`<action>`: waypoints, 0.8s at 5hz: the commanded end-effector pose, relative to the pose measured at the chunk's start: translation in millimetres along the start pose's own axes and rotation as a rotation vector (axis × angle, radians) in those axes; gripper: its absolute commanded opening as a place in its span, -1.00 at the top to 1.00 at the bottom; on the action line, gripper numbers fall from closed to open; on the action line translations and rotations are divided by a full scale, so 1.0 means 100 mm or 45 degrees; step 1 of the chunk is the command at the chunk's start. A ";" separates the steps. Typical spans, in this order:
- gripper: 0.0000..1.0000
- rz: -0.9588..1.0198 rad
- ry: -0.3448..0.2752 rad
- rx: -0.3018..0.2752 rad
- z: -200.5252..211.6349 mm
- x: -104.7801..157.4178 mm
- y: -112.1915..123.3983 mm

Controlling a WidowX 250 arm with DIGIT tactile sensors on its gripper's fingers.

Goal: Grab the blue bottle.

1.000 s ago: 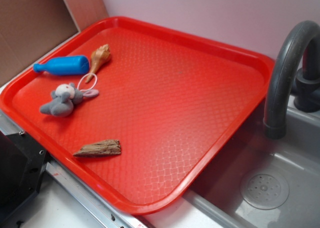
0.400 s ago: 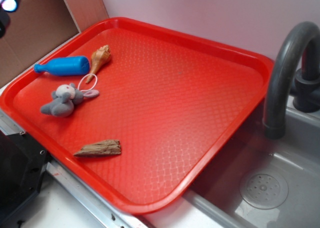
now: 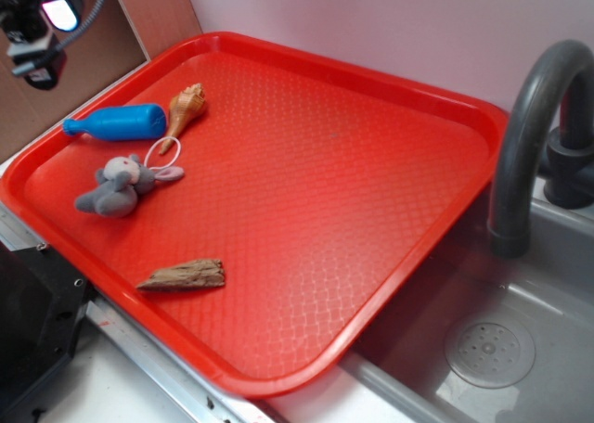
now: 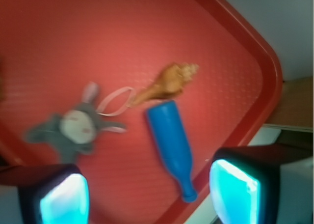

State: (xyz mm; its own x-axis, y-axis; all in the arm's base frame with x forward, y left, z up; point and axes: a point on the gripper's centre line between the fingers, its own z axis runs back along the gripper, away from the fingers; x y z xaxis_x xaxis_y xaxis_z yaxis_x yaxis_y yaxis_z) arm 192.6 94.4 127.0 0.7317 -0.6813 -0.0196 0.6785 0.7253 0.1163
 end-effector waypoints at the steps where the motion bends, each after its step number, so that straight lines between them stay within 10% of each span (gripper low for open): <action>1: -1.00 -0.089 0.044 0.003 -0.36 0.09 0.20; 4: -1.00 -0.158 0.231 -0.080 -1.00 0.02 0.17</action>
State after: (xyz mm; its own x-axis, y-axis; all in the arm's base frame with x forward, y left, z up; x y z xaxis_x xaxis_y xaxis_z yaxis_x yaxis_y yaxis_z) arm 205.7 117.5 23.6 0.6483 -0.7302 -0.2155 0.7501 0.6611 0.0166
